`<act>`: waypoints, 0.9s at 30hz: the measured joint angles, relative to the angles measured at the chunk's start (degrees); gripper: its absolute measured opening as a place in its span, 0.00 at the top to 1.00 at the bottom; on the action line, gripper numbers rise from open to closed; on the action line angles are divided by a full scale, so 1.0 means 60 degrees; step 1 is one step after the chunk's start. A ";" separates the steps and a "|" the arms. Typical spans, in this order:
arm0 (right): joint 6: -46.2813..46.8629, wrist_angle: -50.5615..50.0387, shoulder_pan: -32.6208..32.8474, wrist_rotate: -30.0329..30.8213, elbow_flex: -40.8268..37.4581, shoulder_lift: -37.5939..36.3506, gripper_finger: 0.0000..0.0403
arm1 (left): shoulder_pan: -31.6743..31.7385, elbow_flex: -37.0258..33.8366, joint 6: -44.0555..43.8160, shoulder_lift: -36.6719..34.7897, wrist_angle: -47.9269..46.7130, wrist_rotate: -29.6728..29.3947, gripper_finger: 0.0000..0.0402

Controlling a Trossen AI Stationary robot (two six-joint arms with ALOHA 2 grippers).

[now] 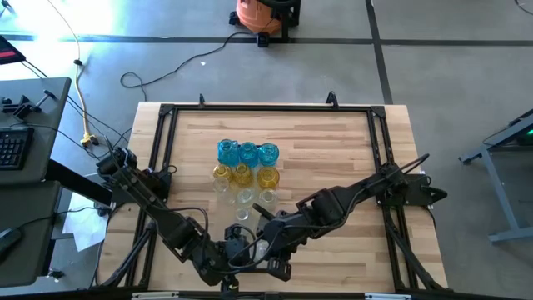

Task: Sort vases onto shelf
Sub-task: Put the transparent vase on the shelf to align with the other transparent vases

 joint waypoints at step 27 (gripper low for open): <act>-0.0344 -0.0205 -0.0215 -0.0351 -0.0004 0.0000 0.89 | -0.0095 0.0000 0.0054 -0.0521 -0.1187 0.0185 1.00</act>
